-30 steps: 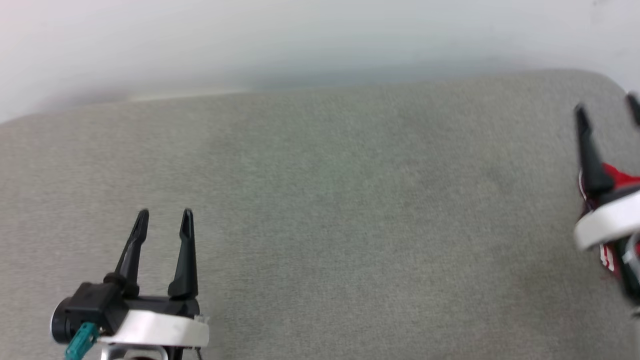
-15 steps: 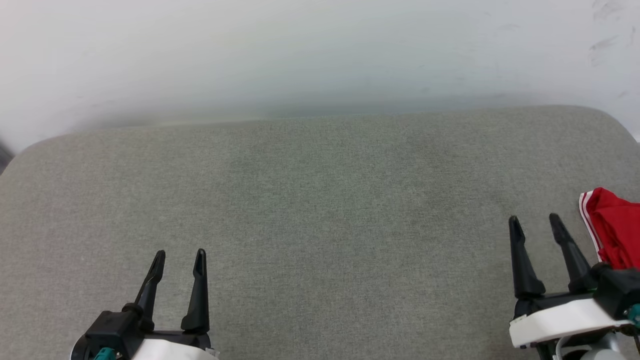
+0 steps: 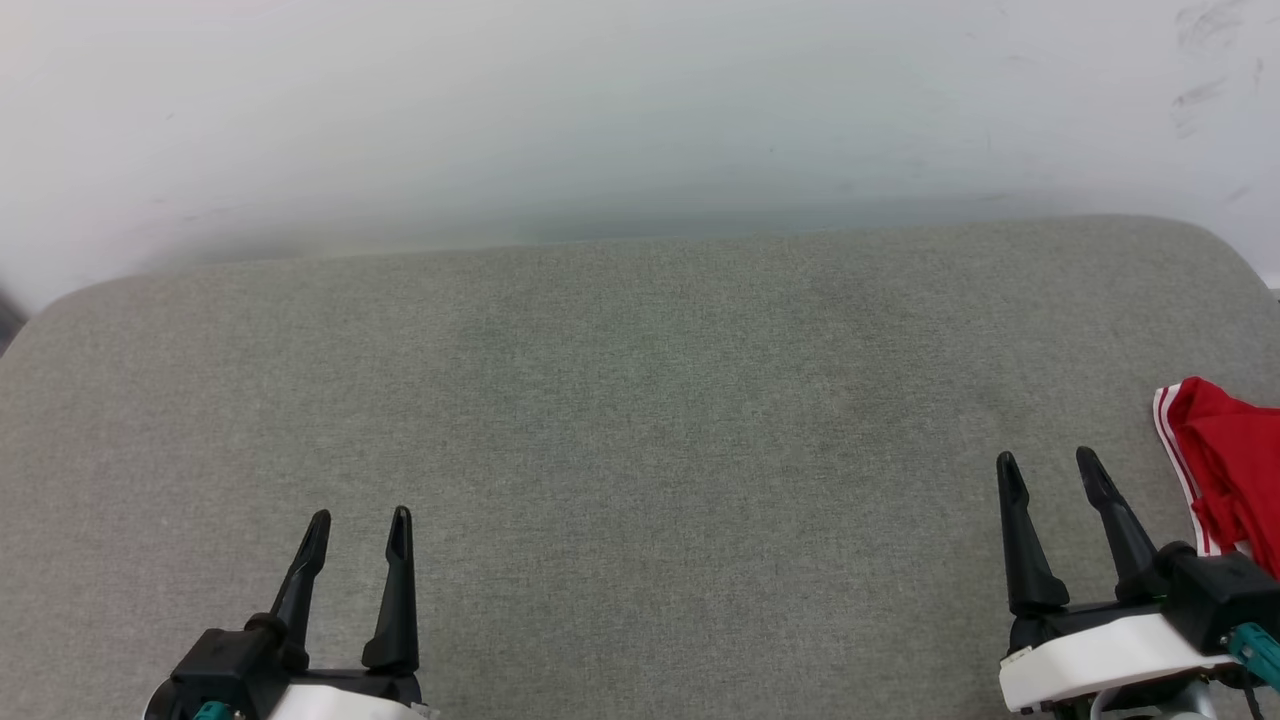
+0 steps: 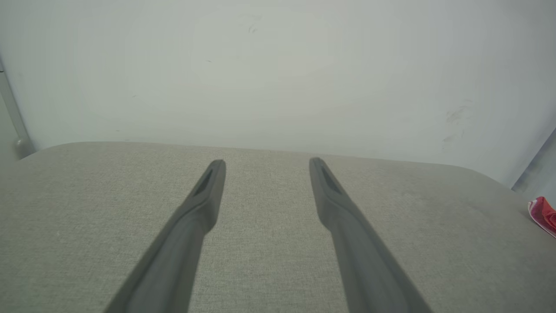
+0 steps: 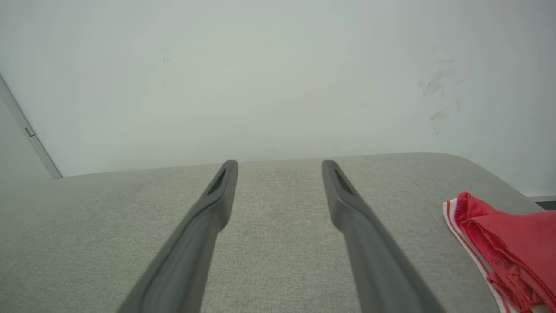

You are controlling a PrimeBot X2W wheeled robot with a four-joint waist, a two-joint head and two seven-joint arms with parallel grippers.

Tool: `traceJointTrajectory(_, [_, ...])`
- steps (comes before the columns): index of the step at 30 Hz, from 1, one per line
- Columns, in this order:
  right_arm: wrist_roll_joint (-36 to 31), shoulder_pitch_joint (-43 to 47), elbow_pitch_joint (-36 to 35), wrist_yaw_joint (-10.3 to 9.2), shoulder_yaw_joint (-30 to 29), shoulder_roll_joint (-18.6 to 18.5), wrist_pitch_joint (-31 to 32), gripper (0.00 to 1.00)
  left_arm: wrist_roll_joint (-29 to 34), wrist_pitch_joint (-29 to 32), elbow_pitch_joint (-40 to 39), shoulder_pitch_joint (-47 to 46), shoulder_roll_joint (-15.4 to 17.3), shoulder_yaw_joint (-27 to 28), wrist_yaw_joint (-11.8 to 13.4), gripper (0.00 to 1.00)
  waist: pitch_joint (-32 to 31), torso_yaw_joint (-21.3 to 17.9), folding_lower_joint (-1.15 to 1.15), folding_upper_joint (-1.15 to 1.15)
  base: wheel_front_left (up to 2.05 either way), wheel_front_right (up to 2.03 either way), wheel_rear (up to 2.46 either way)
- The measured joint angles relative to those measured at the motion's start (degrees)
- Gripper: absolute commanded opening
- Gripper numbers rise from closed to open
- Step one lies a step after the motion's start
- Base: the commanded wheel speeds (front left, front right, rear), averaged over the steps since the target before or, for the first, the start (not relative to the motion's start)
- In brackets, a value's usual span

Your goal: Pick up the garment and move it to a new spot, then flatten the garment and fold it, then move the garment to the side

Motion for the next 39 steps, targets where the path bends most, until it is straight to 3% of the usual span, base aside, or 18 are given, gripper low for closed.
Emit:
traceJointTrajectory(22, [0.04,0.00,-0.32,0.00,0.27,0.21,0.13,1.00,0.46,0.00,0.00,0.29,-0.38,0.10,0.00,1.00,0.06,0.11,0.01,0.00,0.00,0.00,0.00])
traceJointTrajectory(23, [0.04,0.00,-0.32,0.00,0.24,0.21,0.13,0.00,0.46,0.00,-0.20,0.29,-0.41,0.22,0.00,0.00,0.10,0.14,0.01,0.00,0.00,0.00,0.00])
traceJointTrajectory(28, [0.40,0.96,1.93,0.00,0.31,0.21,0.24,0.00,0.07,0.27,1.94,0.98,-0.53,-0.14,0.01,0.00,0.12,0.15,0.01,0.00,0.00,0.00,0.00])
traceJointTrajectory(39, [12.83,0.79,3.18,0.00,0.19,0.07,2.19,0.00,-12.02,2.61,3.79,0.29,-0.26,-0.20,0.03,0.00,0.03,0.21,0.01,0.00,0.00,0.00,0.00])
